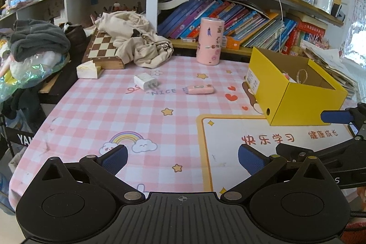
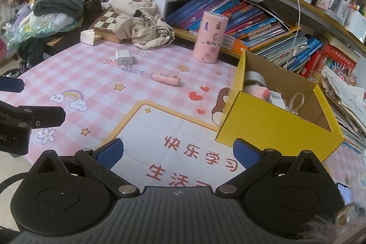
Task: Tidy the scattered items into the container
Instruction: 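Move both tools toward the pink eraser and white charger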
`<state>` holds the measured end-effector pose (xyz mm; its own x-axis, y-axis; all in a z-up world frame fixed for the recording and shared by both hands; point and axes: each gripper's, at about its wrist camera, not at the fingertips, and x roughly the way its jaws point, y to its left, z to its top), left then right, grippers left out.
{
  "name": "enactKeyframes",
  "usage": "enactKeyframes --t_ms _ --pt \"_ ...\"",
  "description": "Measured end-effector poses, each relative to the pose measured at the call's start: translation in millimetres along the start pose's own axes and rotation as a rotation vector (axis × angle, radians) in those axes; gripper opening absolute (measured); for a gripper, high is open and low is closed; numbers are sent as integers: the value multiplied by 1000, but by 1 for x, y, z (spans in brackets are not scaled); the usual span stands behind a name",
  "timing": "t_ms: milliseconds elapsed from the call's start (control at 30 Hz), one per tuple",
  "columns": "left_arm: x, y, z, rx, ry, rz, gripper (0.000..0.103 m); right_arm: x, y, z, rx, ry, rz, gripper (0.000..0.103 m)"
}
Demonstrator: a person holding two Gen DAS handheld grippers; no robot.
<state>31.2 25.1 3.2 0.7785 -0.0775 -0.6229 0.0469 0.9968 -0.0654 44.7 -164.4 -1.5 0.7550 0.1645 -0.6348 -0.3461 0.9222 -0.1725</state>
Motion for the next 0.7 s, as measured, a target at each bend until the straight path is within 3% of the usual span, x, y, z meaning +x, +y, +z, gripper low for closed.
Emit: enactKeyframes --t_ms 700 --pt "35 17 7 -63 71 12 103 40 13 20 -98 44 64 103"
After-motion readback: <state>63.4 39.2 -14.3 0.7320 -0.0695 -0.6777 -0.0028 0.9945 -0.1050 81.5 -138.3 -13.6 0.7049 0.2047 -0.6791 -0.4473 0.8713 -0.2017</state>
